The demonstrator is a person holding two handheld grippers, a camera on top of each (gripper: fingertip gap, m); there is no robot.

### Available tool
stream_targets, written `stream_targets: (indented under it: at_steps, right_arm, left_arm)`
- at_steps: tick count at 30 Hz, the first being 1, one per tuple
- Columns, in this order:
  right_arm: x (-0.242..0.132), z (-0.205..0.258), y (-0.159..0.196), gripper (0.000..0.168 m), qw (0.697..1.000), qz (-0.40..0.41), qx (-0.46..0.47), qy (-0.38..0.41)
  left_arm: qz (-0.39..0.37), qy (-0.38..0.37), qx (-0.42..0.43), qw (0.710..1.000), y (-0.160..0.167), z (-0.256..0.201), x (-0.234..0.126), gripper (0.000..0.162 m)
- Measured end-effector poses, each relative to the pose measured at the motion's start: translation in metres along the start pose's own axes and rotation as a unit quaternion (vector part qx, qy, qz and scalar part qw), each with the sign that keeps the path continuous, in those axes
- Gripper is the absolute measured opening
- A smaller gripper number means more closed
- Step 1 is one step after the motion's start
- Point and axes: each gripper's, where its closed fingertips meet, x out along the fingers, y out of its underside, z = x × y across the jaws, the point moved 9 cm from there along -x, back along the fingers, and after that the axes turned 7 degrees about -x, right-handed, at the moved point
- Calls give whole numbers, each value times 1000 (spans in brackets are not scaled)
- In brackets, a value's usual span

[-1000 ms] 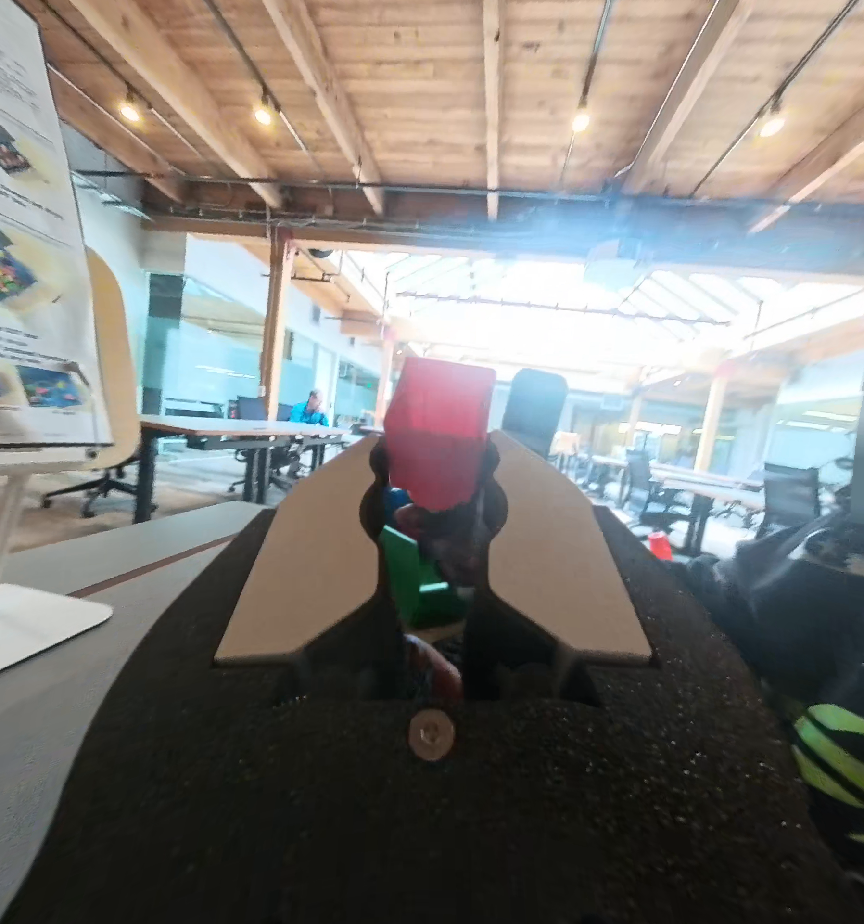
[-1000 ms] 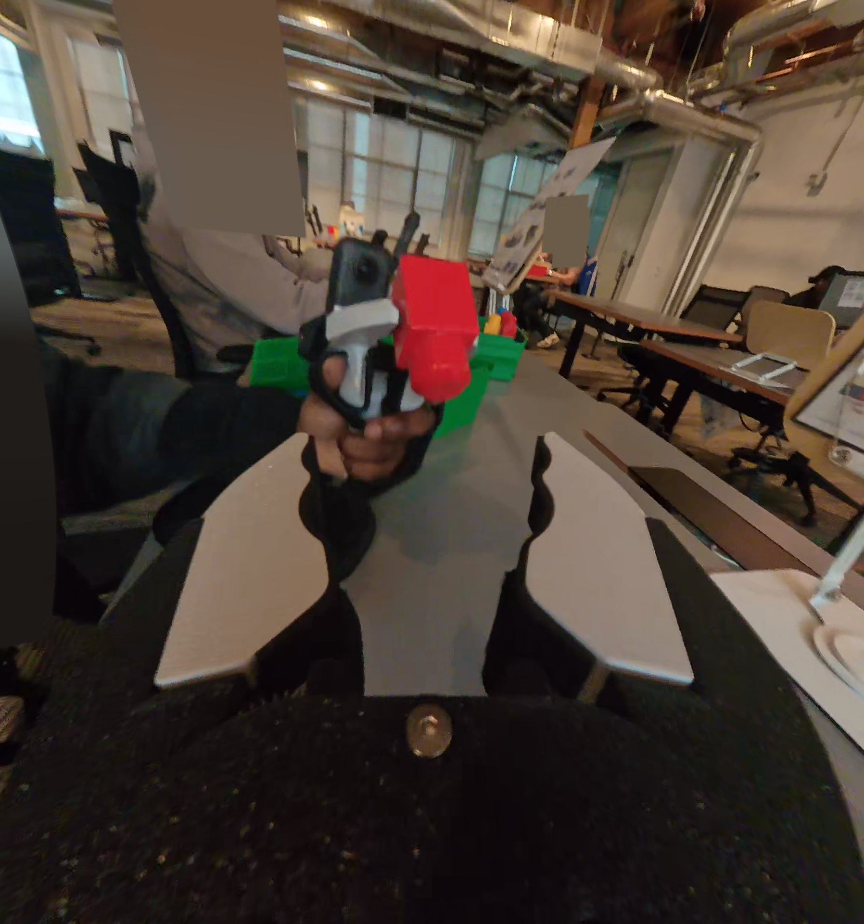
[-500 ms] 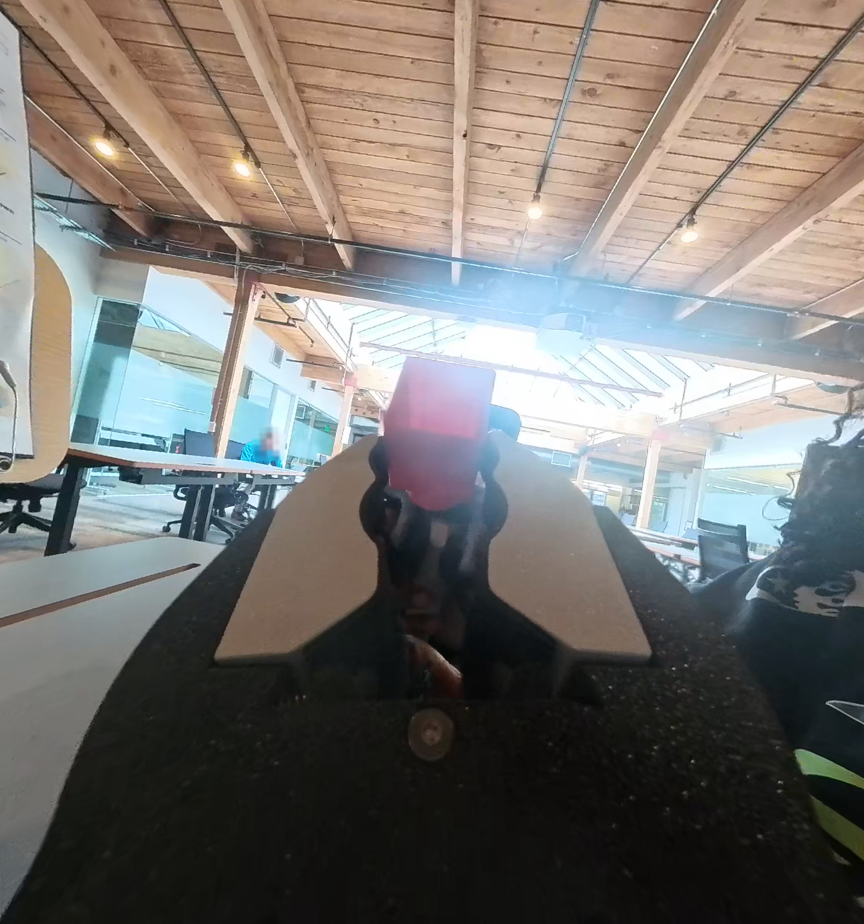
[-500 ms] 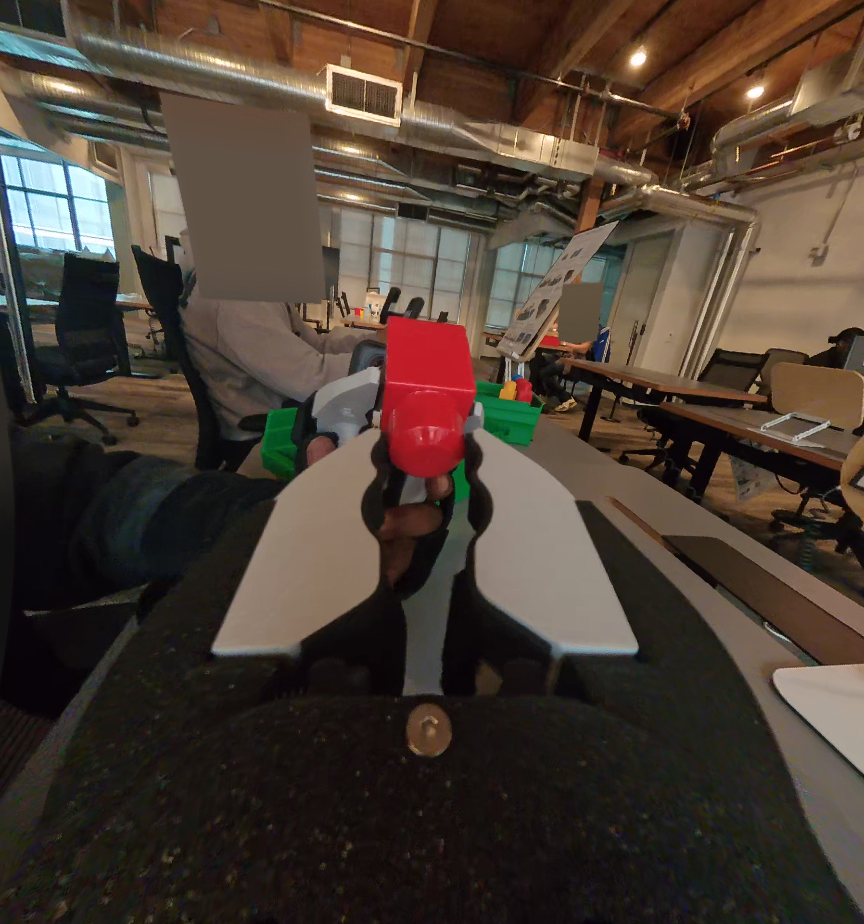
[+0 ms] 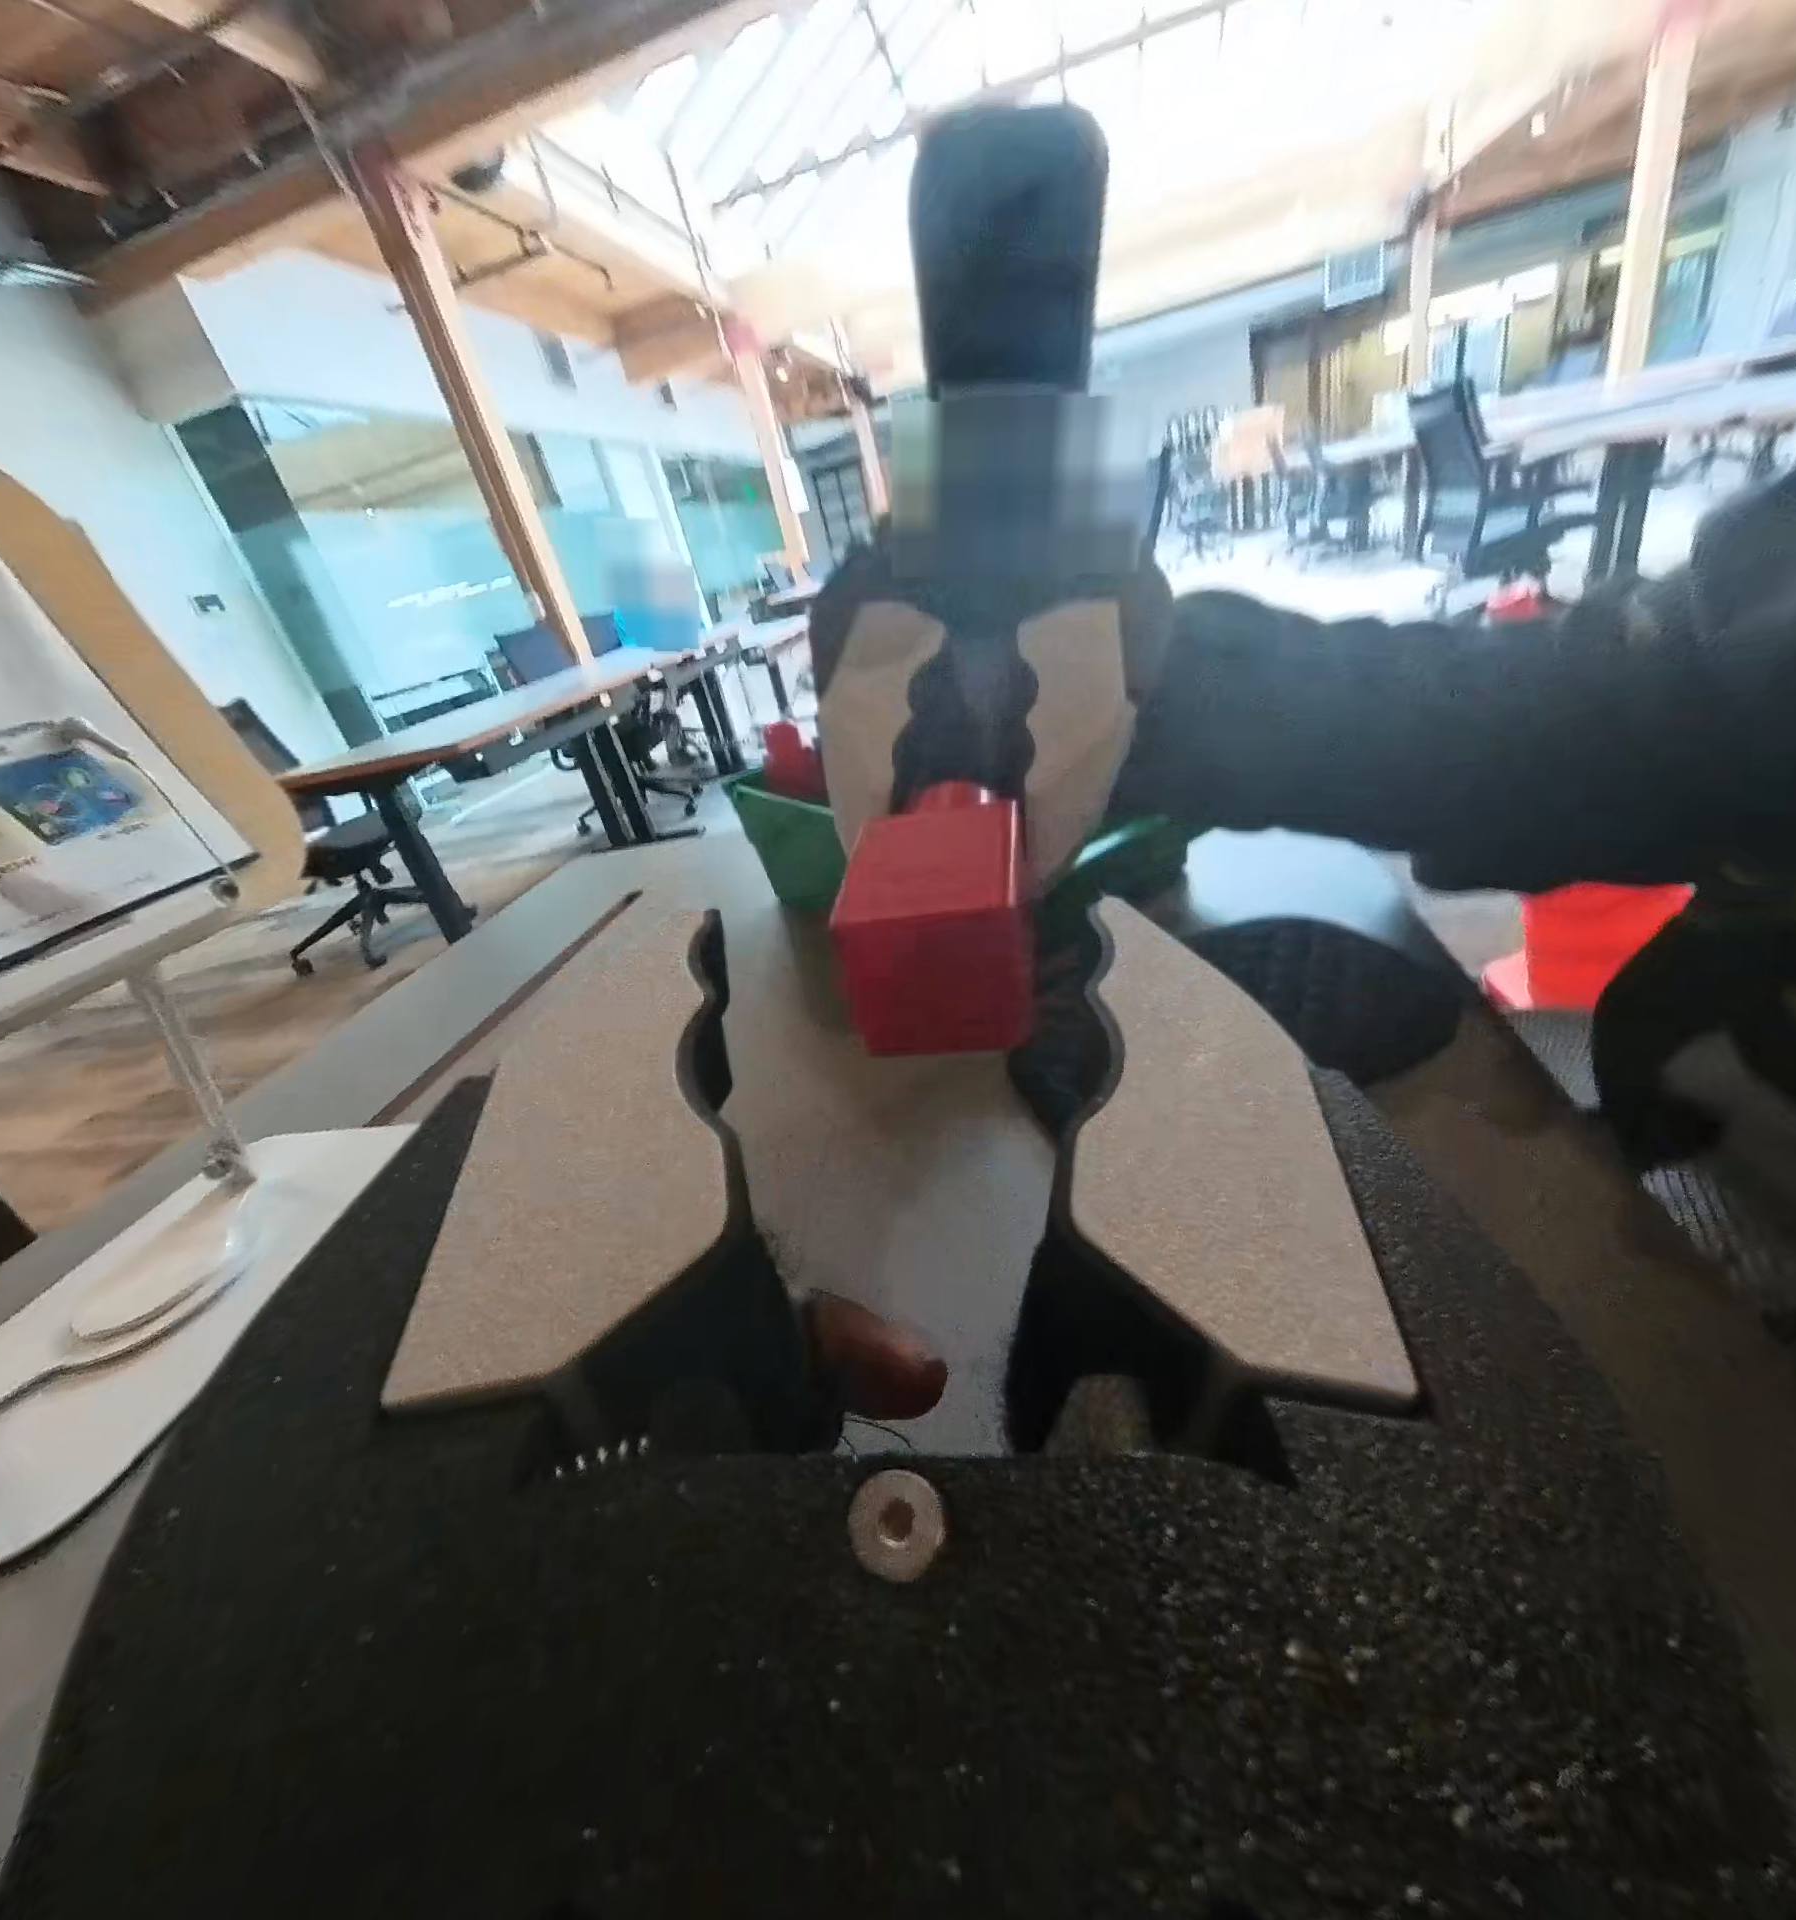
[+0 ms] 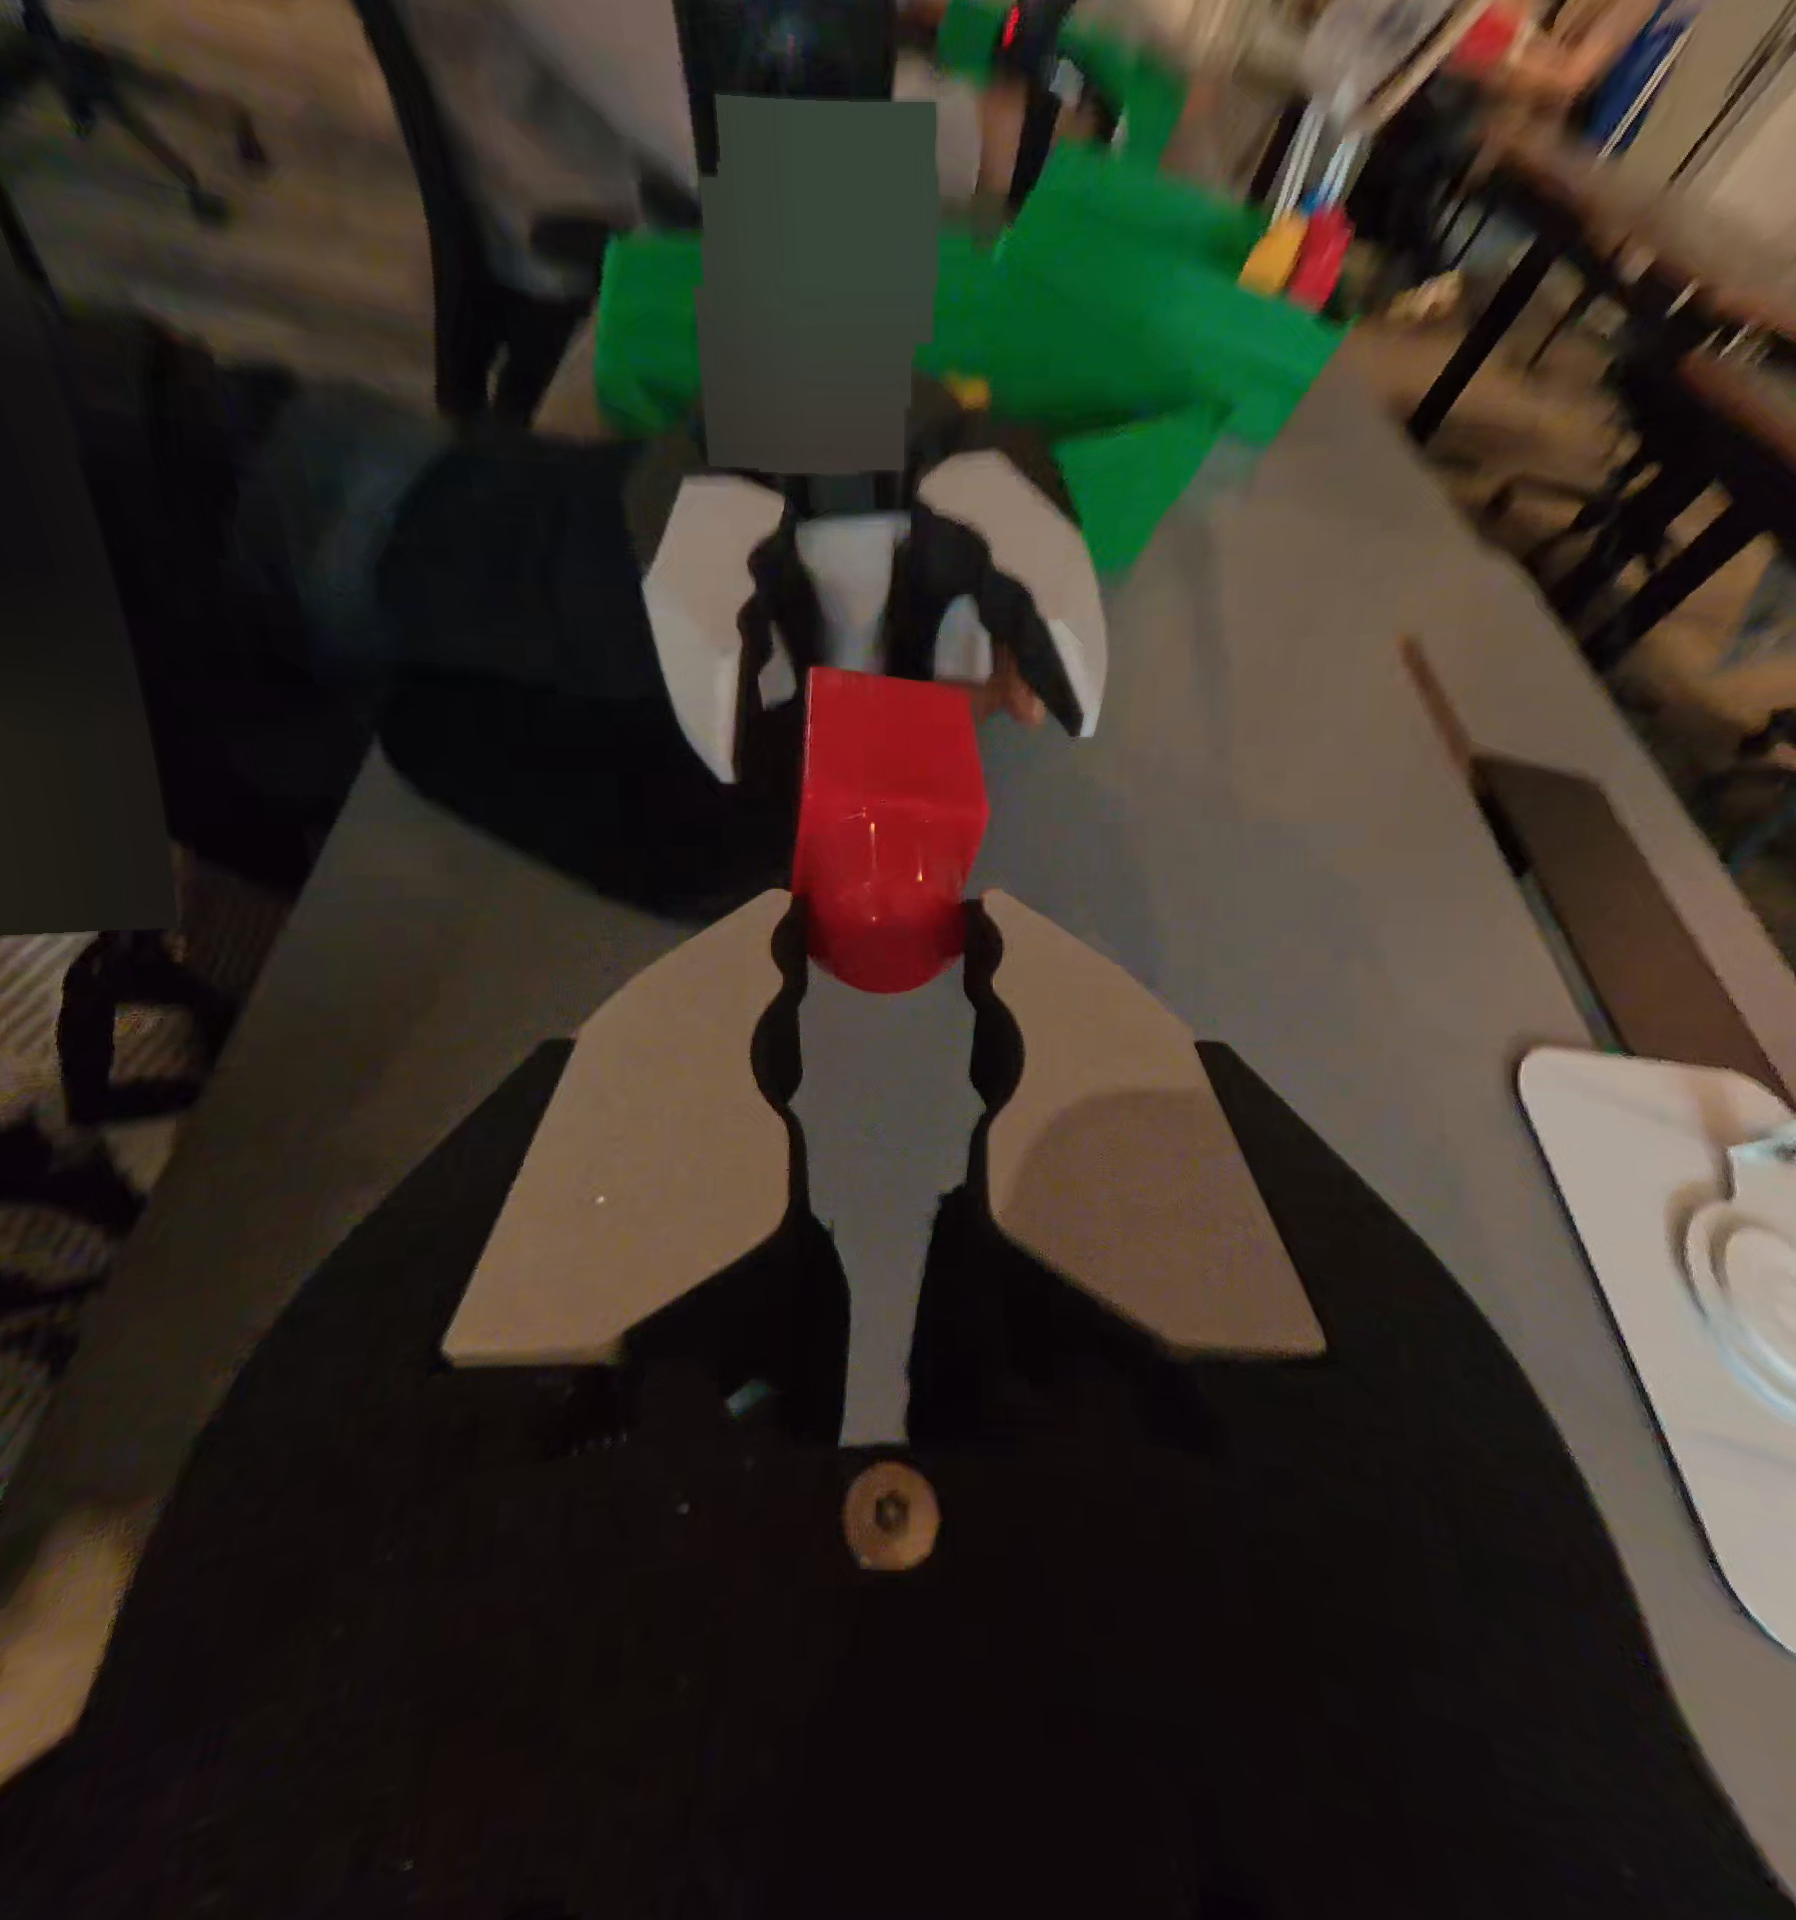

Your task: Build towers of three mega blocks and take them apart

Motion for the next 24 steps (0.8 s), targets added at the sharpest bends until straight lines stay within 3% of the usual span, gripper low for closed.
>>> stream_targets:
  at_steps: [5,8,13,17,20,24]
  right_arm:
    - [-2,5,-2,28,996,75,-34,-30]
    - [0,6,-3,28,994,91,-39,-42]
    - [-1,5,-9,29,998,48,-36,-32]
    - [3,5,-12,44,999,14,-22,-35]
    - [6,3,-12,33,999,5,-22,-30]
    - [6,0,-13,33,998,31,-28,-43]
  left_arm:
    - [66,38,13,997,11,-9,10,57]
    - [75,47,21,996,14,-12,12,36]
    - [36,53,8,998,12,-11,8,35]
    - [6,43,3,999,9,-10,7,35]
    - [-4,47,0,999,9,-11,8,35]
    - [23,37,1,999,12,-11,9,36]
